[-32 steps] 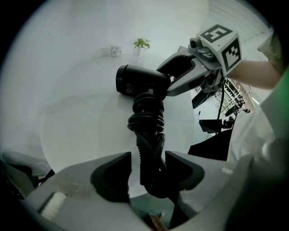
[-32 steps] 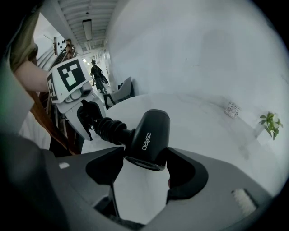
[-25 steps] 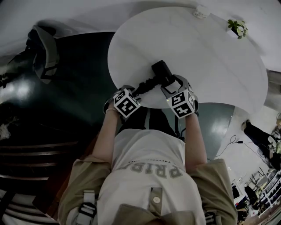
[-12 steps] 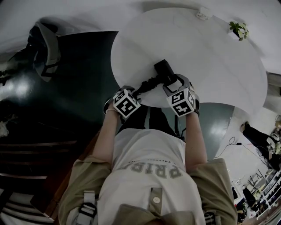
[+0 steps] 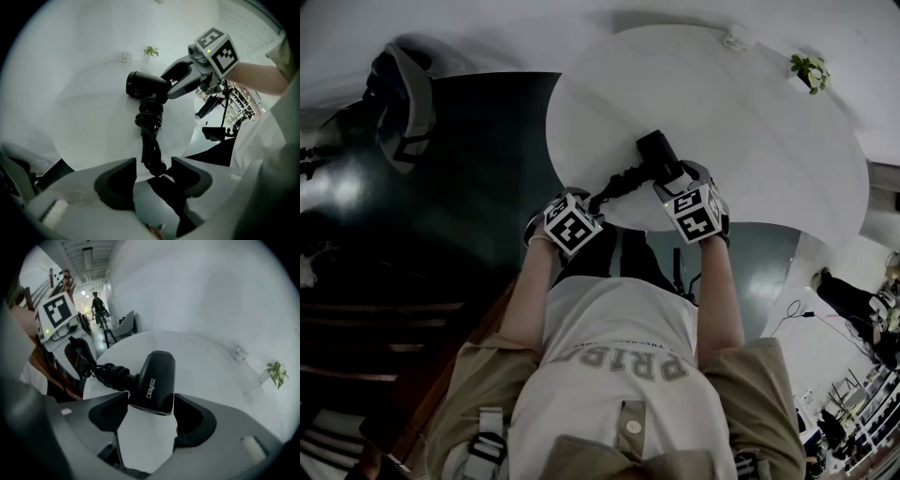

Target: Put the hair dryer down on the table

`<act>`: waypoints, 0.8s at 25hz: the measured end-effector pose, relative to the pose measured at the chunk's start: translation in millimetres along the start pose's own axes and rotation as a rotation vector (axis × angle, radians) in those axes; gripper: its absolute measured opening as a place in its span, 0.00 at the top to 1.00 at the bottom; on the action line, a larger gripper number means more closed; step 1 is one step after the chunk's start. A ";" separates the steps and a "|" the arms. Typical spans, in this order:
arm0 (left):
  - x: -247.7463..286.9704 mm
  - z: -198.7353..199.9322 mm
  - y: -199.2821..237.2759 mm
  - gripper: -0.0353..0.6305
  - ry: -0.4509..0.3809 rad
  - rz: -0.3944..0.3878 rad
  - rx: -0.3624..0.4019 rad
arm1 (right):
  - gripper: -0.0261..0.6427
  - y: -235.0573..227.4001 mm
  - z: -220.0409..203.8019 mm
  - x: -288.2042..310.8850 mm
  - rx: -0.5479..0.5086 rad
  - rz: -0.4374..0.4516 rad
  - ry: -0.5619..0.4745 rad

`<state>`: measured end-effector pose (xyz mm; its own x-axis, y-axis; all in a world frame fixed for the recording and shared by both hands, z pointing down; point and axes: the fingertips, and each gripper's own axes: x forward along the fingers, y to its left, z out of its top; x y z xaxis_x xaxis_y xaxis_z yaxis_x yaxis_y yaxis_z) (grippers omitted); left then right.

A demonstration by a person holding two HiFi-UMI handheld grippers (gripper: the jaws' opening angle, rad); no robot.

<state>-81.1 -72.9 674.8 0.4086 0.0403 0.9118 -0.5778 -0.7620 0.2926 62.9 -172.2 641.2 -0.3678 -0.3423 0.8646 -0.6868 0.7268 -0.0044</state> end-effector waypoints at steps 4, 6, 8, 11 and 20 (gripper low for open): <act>-11.7 6.0 1.1 0.57 -0.064 -0.018 -0.045 | 0.49 -6.7 7.2 -12.5 0.132 0.018 -0.072; -21.9 15.2 3.5 0.57 -0.122 -0.020 -0.070 | 0.49 -12.0 13.8 -23.2 0.196 0.024 -0.136; -34.2 26.5 5.3 0.57 -0.186 -0.013 -0.090 | 0.49 -17.0 21.7 -37.8 0.268 0.032 -0.206; -57.1 45.9 9.5 0.57 -0.291 0.035 -0.102 | 0.49 -27.4 37.3 -65.6 0.367 0.026 -0.331; -195.2 151.1 27.8 0.57 -0.851 0.406 -0.006 | 0.59 -67.1 99.1 -183.1 0.464 -0.187 -0.775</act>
<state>-70.2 -199.6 461.5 0.5525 -0.7152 0.4281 -0.7919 -0.6107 0.0017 114.2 -217.3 433.4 -0.4277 -0.8547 0.2943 -0.8982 0.3654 -0.2443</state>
